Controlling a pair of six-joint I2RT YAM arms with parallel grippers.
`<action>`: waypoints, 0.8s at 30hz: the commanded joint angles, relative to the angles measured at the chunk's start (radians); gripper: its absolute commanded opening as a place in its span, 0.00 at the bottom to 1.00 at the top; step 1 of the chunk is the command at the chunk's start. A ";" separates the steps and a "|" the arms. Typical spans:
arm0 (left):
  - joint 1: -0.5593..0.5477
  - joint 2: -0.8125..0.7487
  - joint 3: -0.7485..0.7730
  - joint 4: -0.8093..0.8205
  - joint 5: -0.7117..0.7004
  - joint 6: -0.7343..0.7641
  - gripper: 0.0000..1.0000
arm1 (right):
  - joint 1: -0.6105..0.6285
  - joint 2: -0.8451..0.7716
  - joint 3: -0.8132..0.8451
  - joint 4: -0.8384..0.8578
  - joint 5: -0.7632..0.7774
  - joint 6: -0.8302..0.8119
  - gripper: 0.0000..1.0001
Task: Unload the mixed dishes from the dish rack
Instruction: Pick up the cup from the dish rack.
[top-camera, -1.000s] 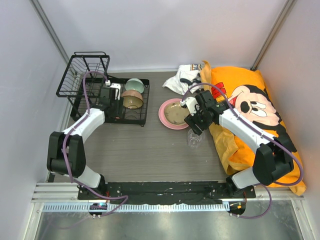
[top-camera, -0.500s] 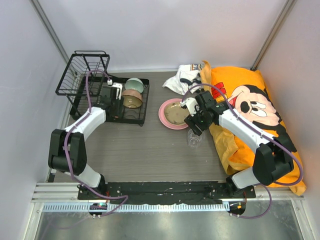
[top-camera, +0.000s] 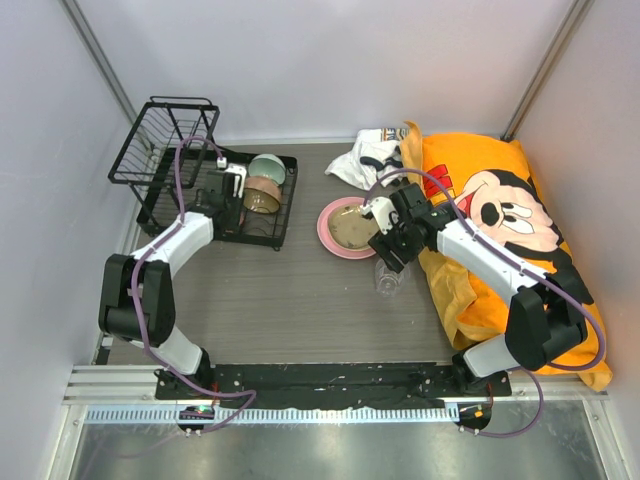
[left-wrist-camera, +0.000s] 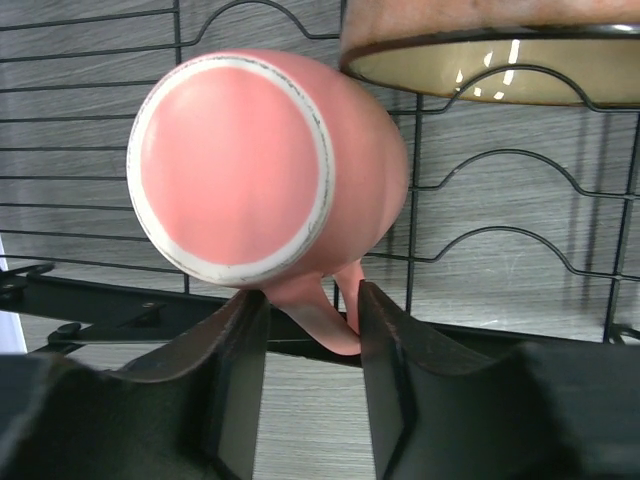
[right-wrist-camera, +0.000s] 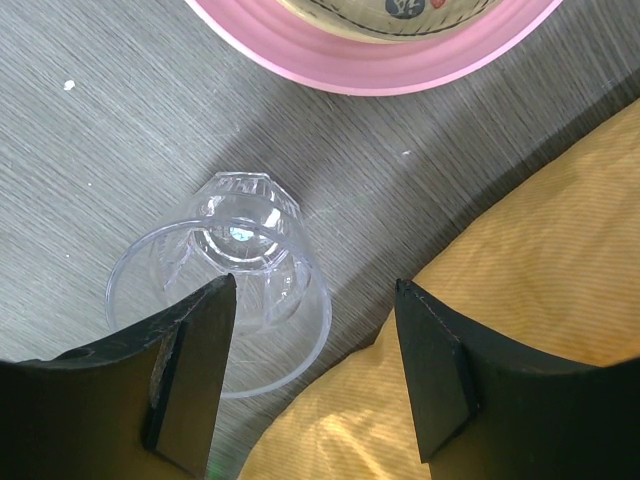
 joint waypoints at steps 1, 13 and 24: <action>0.006 -0.027 -0.003 0.048 -0.019 0.026 0.40 | 0.005 0.001 -0.004 0.037 -0.017 -0.012 0.69; 0.005 0.000 -0.008 0.029 0.024 -0.035 0.20 | 0.005 -0.013 -0.033 0.050 -0.019 -0.018 0.69; 0.005 -0.001 0.001 0.028 0.019 -0.037 0.03 | 0.003 -0.001 -0.033 0.059 -0.031 -0.013 0.68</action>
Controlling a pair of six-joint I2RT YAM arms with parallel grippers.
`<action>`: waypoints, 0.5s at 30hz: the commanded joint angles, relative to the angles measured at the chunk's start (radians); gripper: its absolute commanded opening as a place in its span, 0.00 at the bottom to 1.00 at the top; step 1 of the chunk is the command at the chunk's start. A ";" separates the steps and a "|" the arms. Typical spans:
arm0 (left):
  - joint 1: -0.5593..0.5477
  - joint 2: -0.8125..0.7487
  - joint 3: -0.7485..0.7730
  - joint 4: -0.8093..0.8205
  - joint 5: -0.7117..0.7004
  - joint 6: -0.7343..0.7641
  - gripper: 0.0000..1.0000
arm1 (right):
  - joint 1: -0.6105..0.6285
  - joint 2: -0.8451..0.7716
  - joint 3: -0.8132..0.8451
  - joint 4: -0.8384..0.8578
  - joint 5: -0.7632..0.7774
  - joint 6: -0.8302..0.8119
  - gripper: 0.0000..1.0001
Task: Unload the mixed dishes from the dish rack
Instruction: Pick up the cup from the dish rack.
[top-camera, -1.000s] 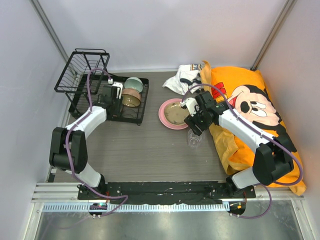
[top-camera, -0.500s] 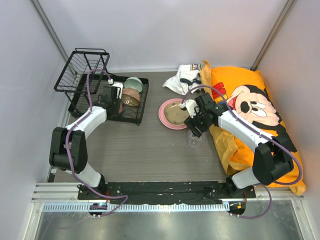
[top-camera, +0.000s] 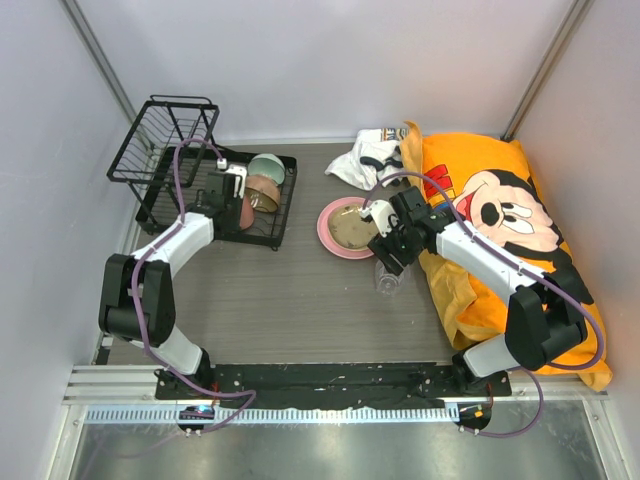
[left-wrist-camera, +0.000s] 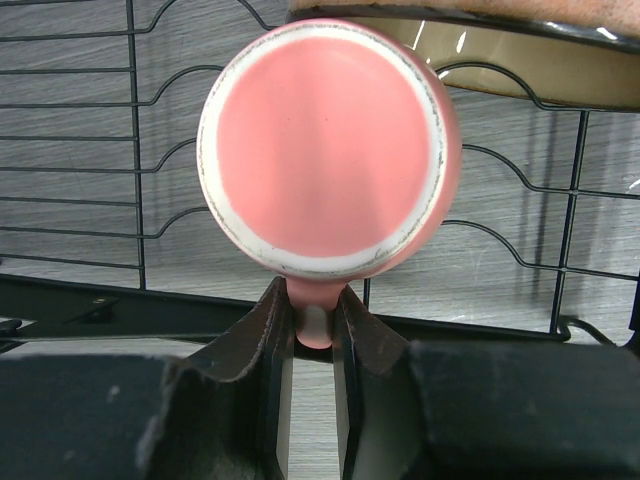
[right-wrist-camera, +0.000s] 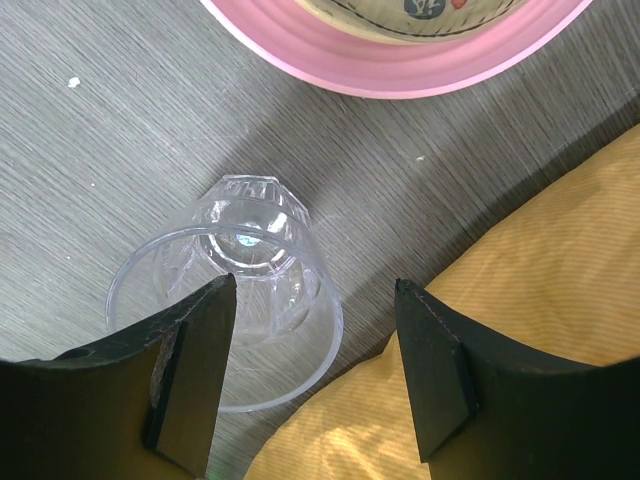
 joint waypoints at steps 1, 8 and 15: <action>0.008 -0.001 0.007 0.030 -0.035 0.011 0.00 | 0.005 -0.002 0.001 0.029 -0.011 -0.004 0.68; 0.008 -0.007 0.039 0.027 0.017 0.040 0.00 | 0.005 -0.004 -0.008 0.032 -0.008 -0.007 0.69; 0.008 -0.011 0.102 -0.035 0.086 0.068 0.00 | 0.003 0.001 -0.008 0.032 -0.008 -0.007 0.68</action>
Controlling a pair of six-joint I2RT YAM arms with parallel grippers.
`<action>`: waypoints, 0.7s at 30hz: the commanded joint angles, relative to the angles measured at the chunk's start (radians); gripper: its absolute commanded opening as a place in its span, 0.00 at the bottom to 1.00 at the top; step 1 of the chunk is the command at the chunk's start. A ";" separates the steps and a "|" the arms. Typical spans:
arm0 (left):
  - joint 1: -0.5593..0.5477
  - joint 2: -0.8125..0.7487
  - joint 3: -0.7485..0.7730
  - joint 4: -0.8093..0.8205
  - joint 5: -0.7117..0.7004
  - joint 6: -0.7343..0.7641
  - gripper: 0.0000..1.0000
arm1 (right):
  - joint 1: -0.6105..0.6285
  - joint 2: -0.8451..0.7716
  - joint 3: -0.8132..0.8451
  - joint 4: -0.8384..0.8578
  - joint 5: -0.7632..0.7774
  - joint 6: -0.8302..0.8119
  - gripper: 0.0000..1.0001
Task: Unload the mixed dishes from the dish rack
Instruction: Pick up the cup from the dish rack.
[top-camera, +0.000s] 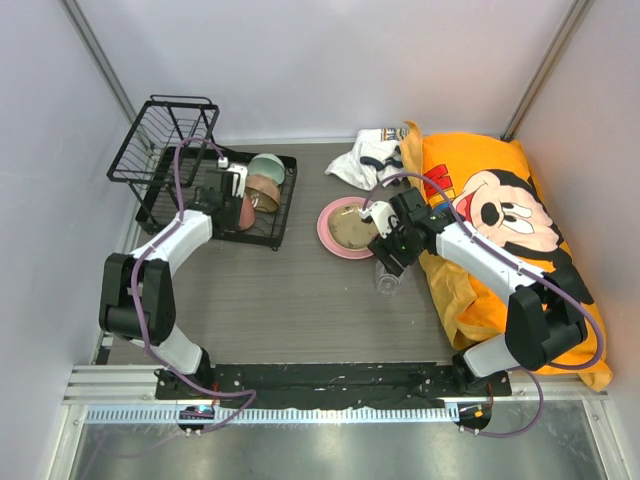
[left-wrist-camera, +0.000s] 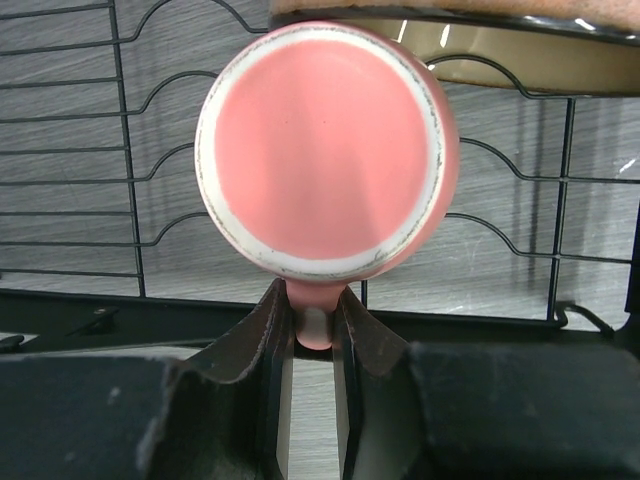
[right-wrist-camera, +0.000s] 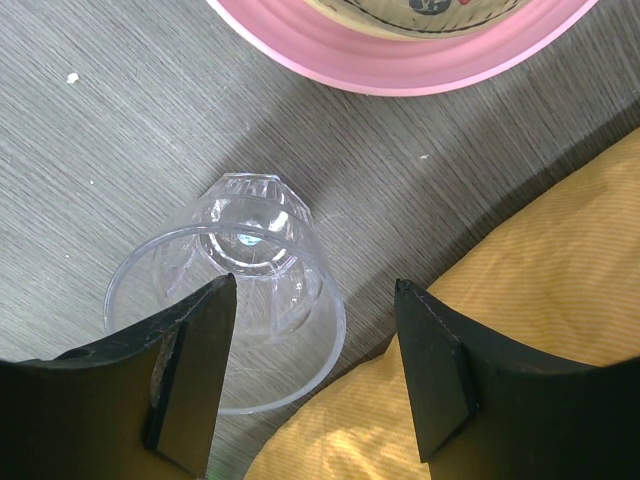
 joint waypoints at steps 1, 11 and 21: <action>0.004 -0.012 0.095 -0.021 0.048 0.039 0.00 | 0.005 0.002 0.001 0.031 -0.006 -0.004 0.68; 0.008 -0.047 0.136 -0.071 0.096 0.064 0.00 | 0.002 0.006 0.001 0.029 -0.006 -0.003 0.68; 0.016 -0.135 0.099 -0.084 0.114 0.070 0.00 | 0.003 0.009 -0.002 0.034 -0.012 -0.004 0.68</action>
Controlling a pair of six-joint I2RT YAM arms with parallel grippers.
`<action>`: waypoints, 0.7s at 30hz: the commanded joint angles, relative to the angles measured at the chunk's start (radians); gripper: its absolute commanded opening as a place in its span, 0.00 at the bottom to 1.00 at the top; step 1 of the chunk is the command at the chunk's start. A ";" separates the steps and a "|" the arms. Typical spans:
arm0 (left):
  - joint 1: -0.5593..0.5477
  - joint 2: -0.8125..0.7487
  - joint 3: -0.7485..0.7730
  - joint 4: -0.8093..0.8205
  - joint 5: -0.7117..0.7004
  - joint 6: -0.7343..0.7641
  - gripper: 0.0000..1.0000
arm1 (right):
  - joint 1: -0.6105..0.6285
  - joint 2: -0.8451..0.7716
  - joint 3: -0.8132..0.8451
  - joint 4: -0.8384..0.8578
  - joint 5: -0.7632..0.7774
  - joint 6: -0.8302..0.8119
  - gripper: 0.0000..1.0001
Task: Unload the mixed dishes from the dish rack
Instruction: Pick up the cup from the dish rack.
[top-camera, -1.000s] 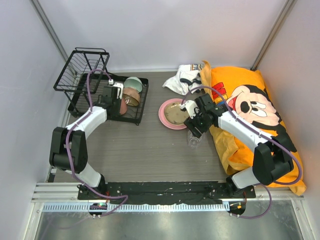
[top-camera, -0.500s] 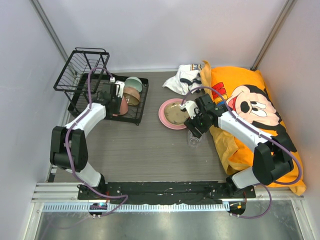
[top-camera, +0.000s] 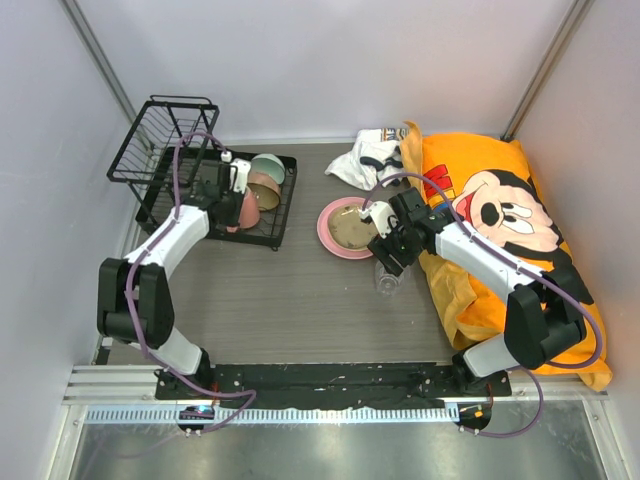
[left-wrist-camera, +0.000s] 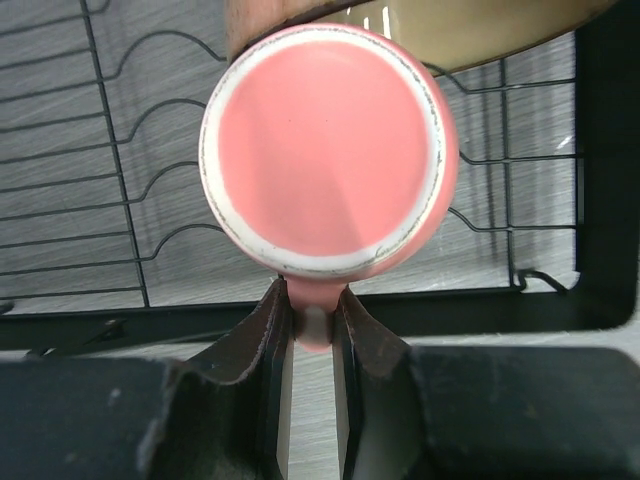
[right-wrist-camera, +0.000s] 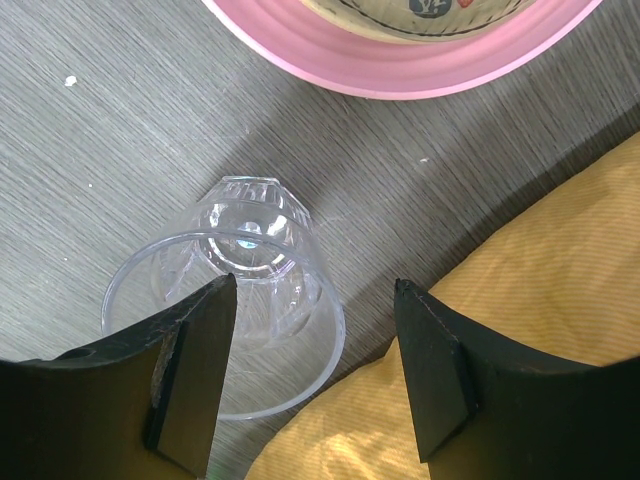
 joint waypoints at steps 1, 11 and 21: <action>0.010 -0.135 0.015 0.022 0.020 0.008 0.00 | 0.005 0.002 -0.001 0.030 -0.011 -0.001 0.68; 0.011 -0.224 0.024 -0.030 0.066 0.007 0.00 | 0.003 0.003 0.001 0.032 -0.013 -0.001 0.68; 0.011 -0.307 0.040 -0.076 0.141 -0.032 0.00 | 0.005 -0.021 0.008 0.036 -0.007 -0.004 0.68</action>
